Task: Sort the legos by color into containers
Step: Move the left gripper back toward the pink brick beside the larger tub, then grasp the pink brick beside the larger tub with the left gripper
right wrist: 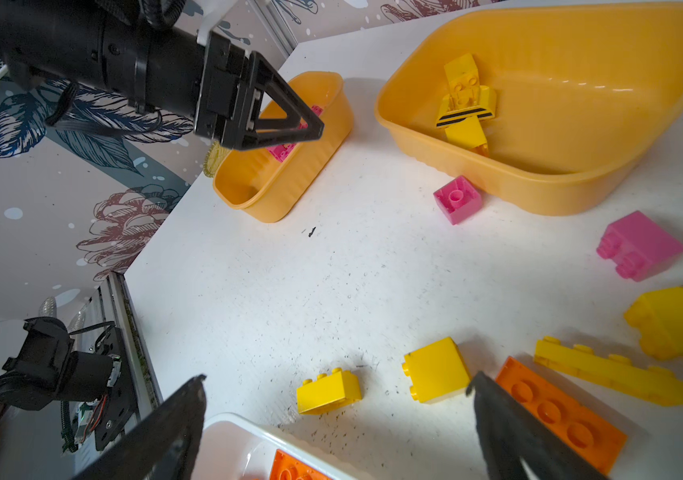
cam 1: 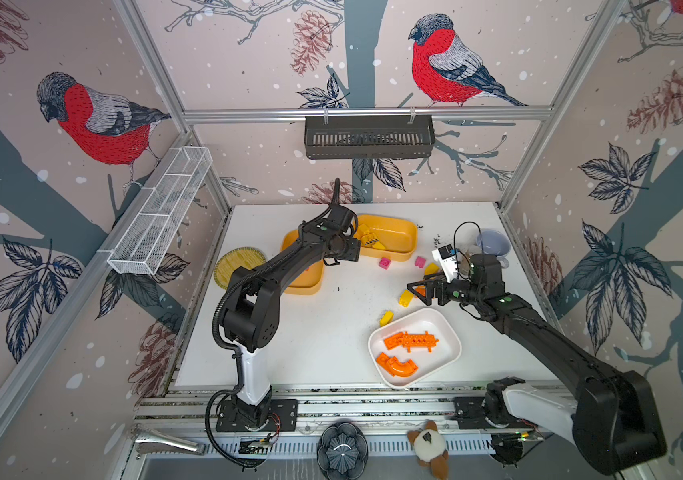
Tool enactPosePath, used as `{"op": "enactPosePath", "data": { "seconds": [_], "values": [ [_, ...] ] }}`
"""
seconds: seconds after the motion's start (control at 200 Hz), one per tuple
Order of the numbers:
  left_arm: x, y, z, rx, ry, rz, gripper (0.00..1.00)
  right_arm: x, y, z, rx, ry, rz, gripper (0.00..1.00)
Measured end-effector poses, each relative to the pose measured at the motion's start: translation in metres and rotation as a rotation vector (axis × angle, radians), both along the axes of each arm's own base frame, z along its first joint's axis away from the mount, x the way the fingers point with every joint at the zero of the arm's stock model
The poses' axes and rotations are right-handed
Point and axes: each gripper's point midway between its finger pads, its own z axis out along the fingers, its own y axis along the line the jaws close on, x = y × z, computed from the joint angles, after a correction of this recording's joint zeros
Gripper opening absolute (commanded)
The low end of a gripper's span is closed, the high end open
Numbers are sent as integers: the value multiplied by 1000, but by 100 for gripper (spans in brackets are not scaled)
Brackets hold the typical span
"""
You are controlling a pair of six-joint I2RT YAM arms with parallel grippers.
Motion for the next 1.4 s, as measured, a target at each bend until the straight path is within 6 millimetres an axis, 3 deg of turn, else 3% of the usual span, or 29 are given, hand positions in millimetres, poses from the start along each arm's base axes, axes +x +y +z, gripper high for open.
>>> {"op": "enactPosePath", "data": {
  "seconds": [0.145, 0.335, 0.645, 0.916, 1.396],
  "values": [
    [-22, -34, -13, -30, 15, -37, 68, 1, -2, 1, 1, -5, -8, 99],
    [-29, -69, -36, -47, -15, -89, 68, -1, -7, 1, 4, -15, -21, 99],
    [-6, -88, -63, -52, -138, -145, 68, -4, -14, 4, 8, -33, -39, 99],
    [12, -107, -73, -41, -213, -223, 68, -7, -20, 7, 10, -40, -58, 99],
    [23, -116, -95, -15, -225, -260, 59, -8, -24, 10, 10, -44, -69, 99]
  ]
}}
